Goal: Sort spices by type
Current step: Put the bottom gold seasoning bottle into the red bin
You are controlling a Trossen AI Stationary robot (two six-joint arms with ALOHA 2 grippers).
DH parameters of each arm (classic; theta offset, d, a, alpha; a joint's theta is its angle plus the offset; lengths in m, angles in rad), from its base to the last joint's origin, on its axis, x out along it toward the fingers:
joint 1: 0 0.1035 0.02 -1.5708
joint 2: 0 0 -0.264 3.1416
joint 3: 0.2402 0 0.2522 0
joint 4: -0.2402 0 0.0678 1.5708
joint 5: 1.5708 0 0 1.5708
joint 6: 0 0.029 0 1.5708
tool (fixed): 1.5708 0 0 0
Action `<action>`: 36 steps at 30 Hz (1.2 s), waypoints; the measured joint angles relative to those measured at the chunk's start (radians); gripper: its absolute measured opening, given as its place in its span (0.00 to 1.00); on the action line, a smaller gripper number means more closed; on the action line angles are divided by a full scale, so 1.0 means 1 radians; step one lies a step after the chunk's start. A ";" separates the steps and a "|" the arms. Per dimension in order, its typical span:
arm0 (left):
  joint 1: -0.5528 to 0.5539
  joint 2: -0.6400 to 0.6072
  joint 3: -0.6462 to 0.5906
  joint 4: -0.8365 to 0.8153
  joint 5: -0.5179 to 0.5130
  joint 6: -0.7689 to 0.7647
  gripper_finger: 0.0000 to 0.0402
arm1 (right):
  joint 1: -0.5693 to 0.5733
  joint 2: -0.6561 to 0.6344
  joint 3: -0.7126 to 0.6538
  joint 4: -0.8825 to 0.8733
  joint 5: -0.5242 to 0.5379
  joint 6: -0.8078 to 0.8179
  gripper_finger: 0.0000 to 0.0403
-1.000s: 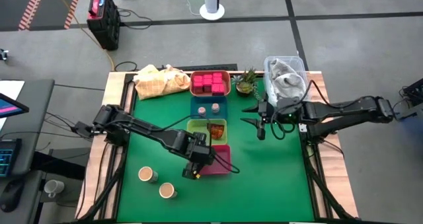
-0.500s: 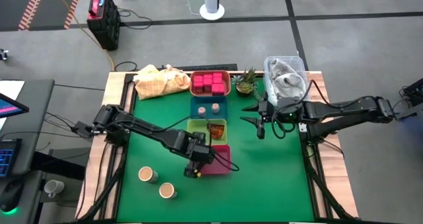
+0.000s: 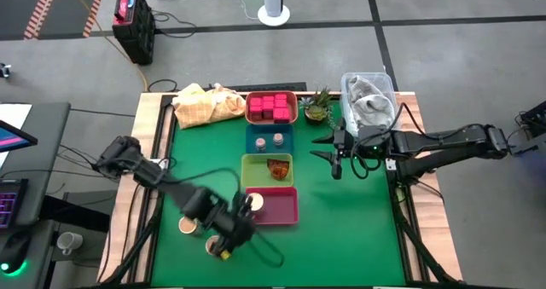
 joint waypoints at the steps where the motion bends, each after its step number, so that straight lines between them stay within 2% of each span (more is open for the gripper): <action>1: -0.031 0.000 0.000 0.000 0.000 -0.020 0.85 | -0.003 0.000 0.000 0.000 0.000 0.000 0.45; 7: -0.159 0.004 0.000 -0.049 -0.045 -0.160 0.85 | -0.008 0.000 0.000 0.010 0.000 0.004 0.45; 13: -0.188 0.010 -0.021 -0.080 -0.073 -0.236 0.85 | 0.001 0.002 0.000 0.036 0.000 0.015 0.45; 20: -0.189 0.067 -0.052 -0.074 -0.019 -0.196 0.85 | 0.009 0.020 0.000 0.038 0.000 0.014 0.45; 26: -0.186 0.069 -0.052 -0.077 0.032 -0.189 0.86 | 0.007 0.022 0.000 0.035 0.000 0.013 0.45; 31: -0.187 0.069 -0.064 -0.071 0.028 -0.152 0.86 | 0.007 0.022 0.000 0.037 0.000 0.011 0.45; 36: -0.190 0.069 -0.126 -0.062 0.033 -0.113 0.86 | 0.007 0.022 0.000 0.037 0.000 0.010 0.45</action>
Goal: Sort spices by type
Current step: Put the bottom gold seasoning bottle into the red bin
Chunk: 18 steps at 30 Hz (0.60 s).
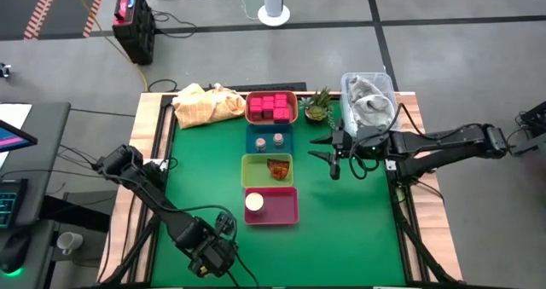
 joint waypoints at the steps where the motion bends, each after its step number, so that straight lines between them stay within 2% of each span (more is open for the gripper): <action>1: 0.000 0.000 -0.013 -0.004 0.000 0.008 0.86 | 0.000 0.000 0.000 0.000 0.000 -0.003 0.45; 12: 0.007 0.000 -0.137 0.054 0.033 0.032 0.85 | 0.000 0.000 0.000 0.000 0.000 -0.007 0.45; 18: 0.020 0.000 -0.150 0.105 0.034 0.023 0.74 | 0.000 0.000 0.000 0.000 0.000 -0.007 0.45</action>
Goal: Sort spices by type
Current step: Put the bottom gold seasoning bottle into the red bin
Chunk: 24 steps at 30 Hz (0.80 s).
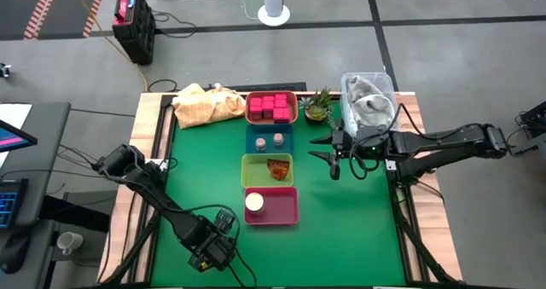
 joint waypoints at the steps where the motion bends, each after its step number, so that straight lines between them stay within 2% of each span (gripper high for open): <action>1: 0.003 0.000 0.000 0.002 0.002 -0.001 0.71 | 0.000 0.000 0.000 0.000 0.000 0.000 0.45; 3: 0.010 0.000 0.000 0.004 0.018 -0.004 0.67 | 0.000 0.000 0.000 0.000 0.000 0.000 0.45; 9: 0.038 0.000 0.013 0.002 0.049 -0.013 0.67 | 0.000 0.000 0.000 0.000 0.000 0.000 0.45; 14: 0.066 0.001 0.077 0.019 0.057 0.021 0.67 | 0.000 0.000 0.000 0.000 0.000 0.000 0.45; 19: 0.130 0.001 0.130 0.096 0.123 0.062 0.67 | 0.000 0.000 0.000 0.003 0.000 0.000 0.45; 24: 0.206 0.001 0.194 0.087 0.157 0.098 0.67 | 0.000 0.000 0.000 0.006 0.000 0.000 0.45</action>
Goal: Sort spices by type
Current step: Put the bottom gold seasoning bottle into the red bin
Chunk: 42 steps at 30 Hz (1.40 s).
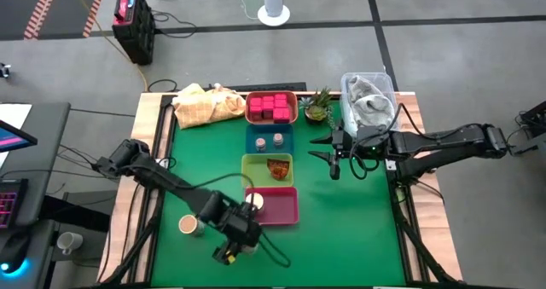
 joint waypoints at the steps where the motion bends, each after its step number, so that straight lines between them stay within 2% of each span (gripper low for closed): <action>1: 0.015 0.000 0.022 0.005 0.000 0.010 0.67 | 0.000 0.000 0.000 0.000 0.000 0.000 0.45; 8: 0.119 -0.001 0.141 -0.001 -0.037 0.082 0.67 | 0.000 0.000 0.000 -0.002 0.000 -0.003 0.45; 11: 0.173 -0.001 0.146 0.000 -0.112 0.086 0.67 | 0.000 0.000 0.000 -0.002 0.000 -0.003 0.45; 14: 0.222 -0.001 0.146 0.002 -0.144 0.088 0.67 | 0.000 0.000 0.000 -0.002 0.011 -0.005 0.45; 22: 0.295 0.006 0.147 0.010 -0.146 0.113 0.67 | -0.006 0.000 0.000 -0.008 0.084 -0.019 0.45; 32: 0.309 0.139 0.146 -0.039 -0.144 0.177 0.67 | -0.013 0.000 0.001 -0.021 0.087 -0.018 0.45; 38: 0.305 0.166 0.146 -0.060 -0.148 0.208 0.67 | -0.013 0.000 0.001 -0.026 0.087 -0.017 0.45; 42: 0.299 0.179 0.146 -0.056 -0.147 0.204 0.79 | -0.013 0.000 0.001 -0.026 0.087 -0.017 0.45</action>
